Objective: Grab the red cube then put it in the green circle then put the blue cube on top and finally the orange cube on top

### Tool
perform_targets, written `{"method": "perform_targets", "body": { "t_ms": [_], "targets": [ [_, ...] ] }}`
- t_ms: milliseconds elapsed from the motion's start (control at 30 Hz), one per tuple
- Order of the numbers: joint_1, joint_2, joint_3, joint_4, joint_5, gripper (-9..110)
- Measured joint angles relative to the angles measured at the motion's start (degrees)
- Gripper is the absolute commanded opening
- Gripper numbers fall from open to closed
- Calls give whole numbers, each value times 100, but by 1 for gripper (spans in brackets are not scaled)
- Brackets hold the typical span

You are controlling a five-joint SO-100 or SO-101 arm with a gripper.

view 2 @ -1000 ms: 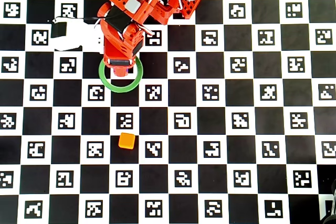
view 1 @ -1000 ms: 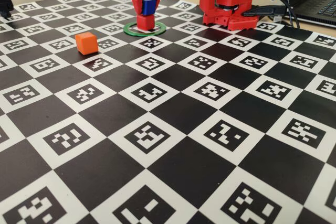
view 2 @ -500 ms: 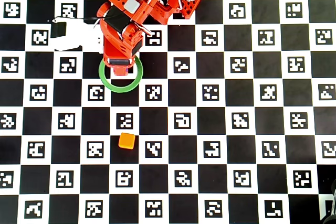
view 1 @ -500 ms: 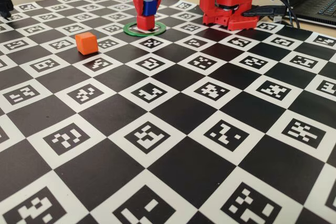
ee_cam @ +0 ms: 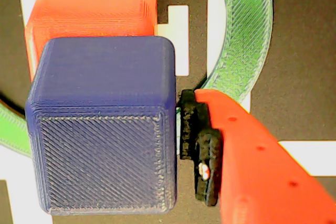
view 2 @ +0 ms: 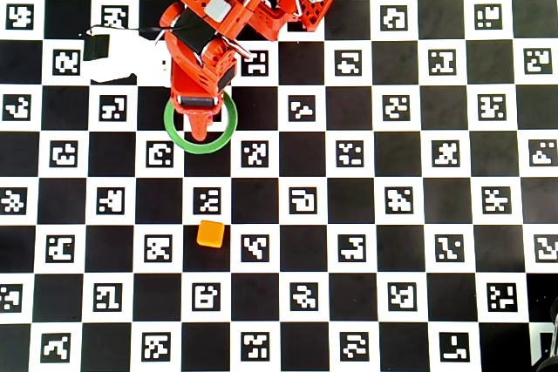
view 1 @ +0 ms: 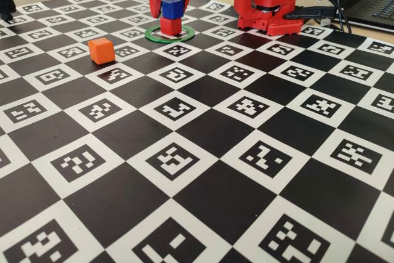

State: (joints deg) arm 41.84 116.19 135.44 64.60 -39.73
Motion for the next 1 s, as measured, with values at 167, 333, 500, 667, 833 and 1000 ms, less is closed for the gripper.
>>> {"method": "perform_targets", "body": {
  "t_ms": [167, 333, 500, 667, 833, 1000],
  "targets": [
    [0, 0, 0, 0, 79, 52],
    [0, 0, 0, 316, 97, 53],
    [0, 0, -396, 879, 193, 53],
    [0, 97, -1046, 1556, 325, 52],
    [-79, 123, -1872, 2215, 554, 52],
    [-369, 44, -2725, 2602, 923, 48]
  ]
}}
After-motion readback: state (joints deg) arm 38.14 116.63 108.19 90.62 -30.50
